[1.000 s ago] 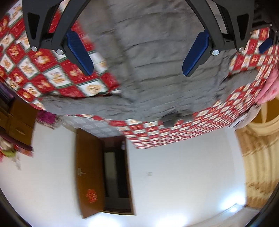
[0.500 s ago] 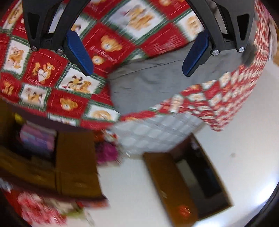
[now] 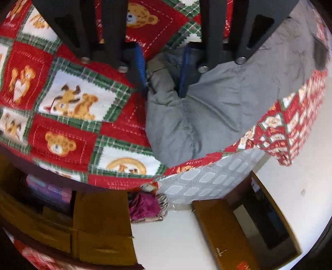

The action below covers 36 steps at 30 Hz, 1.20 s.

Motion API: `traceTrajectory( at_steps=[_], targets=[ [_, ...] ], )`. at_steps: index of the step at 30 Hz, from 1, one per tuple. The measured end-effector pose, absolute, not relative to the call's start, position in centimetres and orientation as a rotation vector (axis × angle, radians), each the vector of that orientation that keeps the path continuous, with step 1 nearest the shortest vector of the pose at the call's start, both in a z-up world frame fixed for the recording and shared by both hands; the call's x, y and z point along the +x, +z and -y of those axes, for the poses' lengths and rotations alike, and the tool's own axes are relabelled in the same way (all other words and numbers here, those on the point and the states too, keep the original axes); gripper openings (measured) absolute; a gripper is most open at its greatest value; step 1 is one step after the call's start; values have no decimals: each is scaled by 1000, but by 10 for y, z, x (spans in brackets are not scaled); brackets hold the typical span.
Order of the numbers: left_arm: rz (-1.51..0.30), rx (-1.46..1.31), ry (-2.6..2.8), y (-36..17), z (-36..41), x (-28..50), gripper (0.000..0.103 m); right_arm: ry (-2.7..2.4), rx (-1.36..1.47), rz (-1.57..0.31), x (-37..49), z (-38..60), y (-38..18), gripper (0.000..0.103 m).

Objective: Fold large clothes
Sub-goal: 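Grasp the jacket sleeve with the right tool and fold it across the body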

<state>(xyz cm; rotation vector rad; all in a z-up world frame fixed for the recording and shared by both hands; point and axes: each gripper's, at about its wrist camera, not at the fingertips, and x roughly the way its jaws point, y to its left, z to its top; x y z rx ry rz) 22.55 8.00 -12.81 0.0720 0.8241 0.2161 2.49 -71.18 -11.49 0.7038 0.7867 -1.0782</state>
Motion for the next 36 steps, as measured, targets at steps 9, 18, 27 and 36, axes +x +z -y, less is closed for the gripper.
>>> traceTrajectory(
  at_steps=[9,18,27,36],
  targets=[
    [-799,-42,198,-127,-92,216,103,-715,207,-695,83,592,5,10],
    [-819,-311,122,-138,-130,216,103,-257,-8,-718,156,365,33,10],
    [-779,-355,113,-138,-134,214,103,-4,-2,-832,207,213,-55,10],
    [-757,-376,103,-138,-140,210,103,175,95,-929,247,137,-118,10]
  ],
)
